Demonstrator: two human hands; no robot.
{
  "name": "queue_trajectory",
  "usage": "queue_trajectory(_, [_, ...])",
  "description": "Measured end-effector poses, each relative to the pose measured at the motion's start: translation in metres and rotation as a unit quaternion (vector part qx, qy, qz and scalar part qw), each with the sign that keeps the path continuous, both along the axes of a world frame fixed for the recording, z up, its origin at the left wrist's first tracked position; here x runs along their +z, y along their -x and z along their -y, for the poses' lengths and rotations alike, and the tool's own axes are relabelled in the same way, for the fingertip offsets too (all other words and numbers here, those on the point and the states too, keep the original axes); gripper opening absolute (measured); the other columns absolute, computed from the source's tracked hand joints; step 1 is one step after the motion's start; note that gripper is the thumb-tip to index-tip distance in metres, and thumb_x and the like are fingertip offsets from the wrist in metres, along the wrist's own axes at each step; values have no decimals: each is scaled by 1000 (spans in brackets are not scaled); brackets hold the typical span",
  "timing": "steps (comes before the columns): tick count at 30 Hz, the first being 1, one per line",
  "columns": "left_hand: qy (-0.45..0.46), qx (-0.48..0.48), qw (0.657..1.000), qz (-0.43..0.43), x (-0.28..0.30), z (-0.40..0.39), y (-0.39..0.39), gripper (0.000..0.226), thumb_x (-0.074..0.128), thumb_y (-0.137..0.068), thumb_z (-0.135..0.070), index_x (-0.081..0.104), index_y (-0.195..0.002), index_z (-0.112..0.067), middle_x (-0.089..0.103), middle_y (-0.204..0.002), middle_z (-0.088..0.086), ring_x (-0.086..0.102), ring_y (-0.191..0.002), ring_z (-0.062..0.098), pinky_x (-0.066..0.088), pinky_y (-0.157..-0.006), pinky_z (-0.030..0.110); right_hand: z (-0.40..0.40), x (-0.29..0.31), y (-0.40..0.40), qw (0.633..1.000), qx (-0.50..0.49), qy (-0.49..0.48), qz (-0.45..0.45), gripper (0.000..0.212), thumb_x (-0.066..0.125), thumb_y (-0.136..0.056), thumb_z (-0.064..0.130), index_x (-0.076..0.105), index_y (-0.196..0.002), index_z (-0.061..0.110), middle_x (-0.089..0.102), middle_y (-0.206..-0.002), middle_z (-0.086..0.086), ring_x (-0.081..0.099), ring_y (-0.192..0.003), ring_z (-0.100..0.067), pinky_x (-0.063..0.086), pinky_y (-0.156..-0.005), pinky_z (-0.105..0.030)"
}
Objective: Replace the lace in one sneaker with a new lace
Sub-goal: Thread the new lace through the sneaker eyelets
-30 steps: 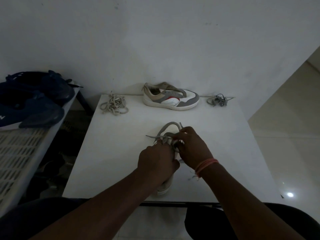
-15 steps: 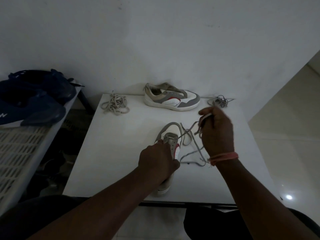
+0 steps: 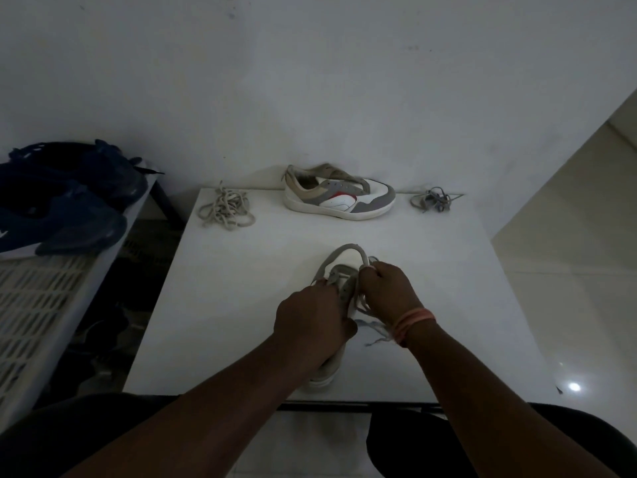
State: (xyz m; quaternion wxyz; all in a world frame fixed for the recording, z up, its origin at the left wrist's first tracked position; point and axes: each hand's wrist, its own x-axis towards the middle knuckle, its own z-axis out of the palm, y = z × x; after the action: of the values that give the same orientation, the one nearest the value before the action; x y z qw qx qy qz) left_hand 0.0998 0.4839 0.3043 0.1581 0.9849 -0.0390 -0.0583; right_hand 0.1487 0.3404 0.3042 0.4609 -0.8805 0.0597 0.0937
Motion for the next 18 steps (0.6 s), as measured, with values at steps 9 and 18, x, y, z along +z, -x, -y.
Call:
queue_trajectory(9, [-27,31,999,6,2,-6,-3,52,61,-77,-63,66,-112,-25,69,-109,-2,69,-93,22,47,-72,28,34,27,-14,999,-1,17,33,40,50,-93,32,58,-74,-2,64,-76,-24,57,-69,-25,51,-67,-40])
queue_trajectory(18, [-29,29,999,14,6,-2,2,68,53,-82,-73,59,-127,-22,62,-126,4,63,-107,28,52,-87,37,31,-31,10,928,196,299,-99,86,61,-89,41,14,-156,14,26,-155,-20,26,-143,-44,31,-117,-52])
